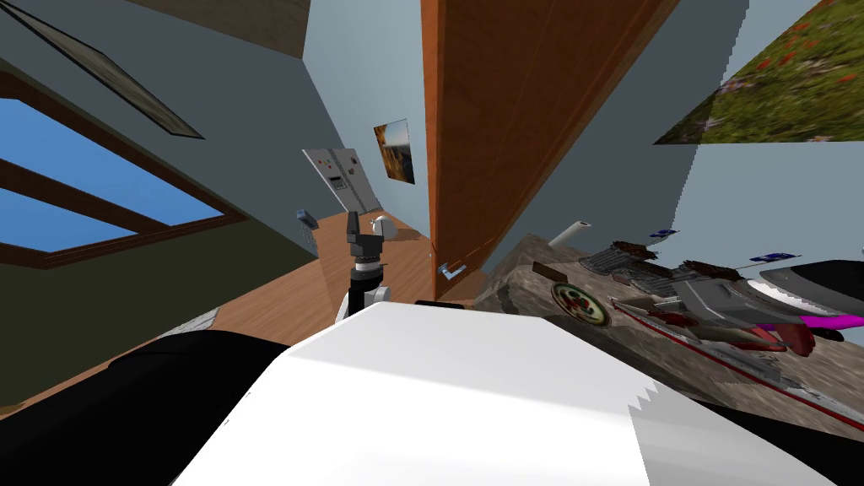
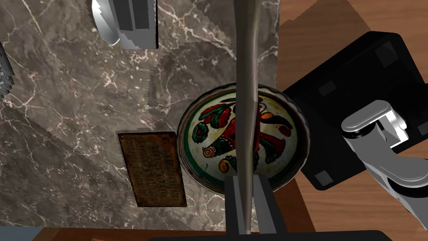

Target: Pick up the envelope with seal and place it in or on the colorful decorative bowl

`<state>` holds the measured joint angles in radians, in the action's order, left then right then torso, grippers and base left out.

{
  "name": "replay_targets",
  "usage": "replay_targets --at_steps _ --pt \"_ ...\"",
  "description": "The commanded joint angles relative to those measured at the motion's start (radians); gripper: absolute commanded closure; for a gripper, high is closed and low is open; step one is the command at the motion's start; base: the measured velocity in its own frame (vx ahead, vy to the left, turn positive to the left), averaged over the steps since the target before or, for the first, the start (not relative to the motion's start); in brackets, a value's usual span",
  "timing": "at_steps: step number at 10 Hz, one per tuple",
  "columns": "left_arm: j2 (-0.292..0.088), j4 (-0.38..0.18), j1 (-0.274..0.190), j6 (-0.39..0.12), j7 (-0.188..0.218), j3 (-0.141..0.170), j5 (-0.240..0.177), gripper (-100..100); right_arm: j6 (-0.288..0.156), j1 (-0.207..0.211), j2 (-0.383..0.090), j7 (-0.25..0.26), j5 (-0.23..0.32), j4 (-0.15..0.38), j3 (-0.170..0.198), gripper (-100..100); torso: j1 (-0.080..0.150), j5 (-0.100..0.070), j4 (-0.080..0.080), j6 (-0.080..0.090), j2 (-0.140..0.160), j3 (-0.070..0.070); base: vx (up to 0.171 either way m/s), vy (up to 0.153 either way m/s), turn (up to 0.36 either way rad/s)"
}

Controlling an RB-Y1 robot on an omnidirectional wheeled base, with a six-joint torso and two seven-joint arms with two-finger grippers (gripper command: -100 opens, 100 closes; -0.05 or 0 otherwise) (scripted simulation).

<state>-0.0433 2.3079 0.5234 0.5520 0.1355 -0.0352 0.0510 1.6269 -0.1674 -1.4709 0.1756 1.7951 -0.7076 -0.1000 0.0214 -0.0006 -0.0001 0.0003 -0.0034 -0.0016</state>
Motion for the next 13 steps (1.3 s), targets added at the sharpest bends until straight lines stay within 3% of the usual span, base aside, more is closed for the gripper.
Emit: replay_targets --at_steps 1,2,3,4,8,9,10,13 --pt "0.000 0.000 0.000 0.000 0.000 0.000 0.000 0 0.050 -0.018 -0.007 0.003 0.013 0.006 0.006 100 0.000 0.000 0.000 0.000 0.000 0.000 0.004 0.009 0.000" --pt "0.000 0.000 0.000 0.000 0.000 0.000 0.000 0 0.070 -0.019 -0.009 0.003 0.014 0.005 0.006 100 0.000 0.000 0.000 0.000 0.000 0.000 0.004 0.011 -0.004" --pt "0.000 0.000 0.000 0.000 0.000 0.000 0.000 0 0.053 -0.003 -0.010 -0.004 0.007 -0.006 -0.003 100 0.000 0.000 0.000 0.000 0.000 0.000 0.000 0.000 0.000" --pt "0.000 0.000 0.000 0.000 0.000 0.000 0.000 0 0.059 -0.005 -0.011 -0.003 0.008 -0.004 -0.002 -100 0.001 -0.001 0.000 -0.001 0.000 0.000 0.000 0.000 0.000" --pt "0.000 0.000 0.000 0.000 0.000 0.000 0.000 0 0.058 -0.004 -0.011 -0.003 0.008 -0.004 -0.002 -100 0.002 -0.001 0.000 -0.001 0.000 0.000 0.000 0.000 0.000" --pt "0.000 0.000 0.000 0.000 0.000 0.000 0.000 0 0.058 -0.004 -0.011 -0.003 0.008 -0.004 -0.002 0 0.002 -0.001 0.000 -0.001 0.000 0.000 0.000 0.000 0.000" --pt "0.000 0.000 0.000 0.000 0.000 0.000 0.000 0 0.069 0.012 -0.048 0.001 -0.026 0.004 0.001 -100 0.002 -0.001 0.000 -0.001 0.000 0.000 -0.007 0.019 0.069" --pt "0.000 0.000 0.000 0.000 0.000 0.000 0.000 0 0.086 0.036 -0.105 0.007 -0.078 0.017 0.007 -100 0.000 0.000 0.000 -0.001 0.001 0.000 -0.009 0.029 0.054"
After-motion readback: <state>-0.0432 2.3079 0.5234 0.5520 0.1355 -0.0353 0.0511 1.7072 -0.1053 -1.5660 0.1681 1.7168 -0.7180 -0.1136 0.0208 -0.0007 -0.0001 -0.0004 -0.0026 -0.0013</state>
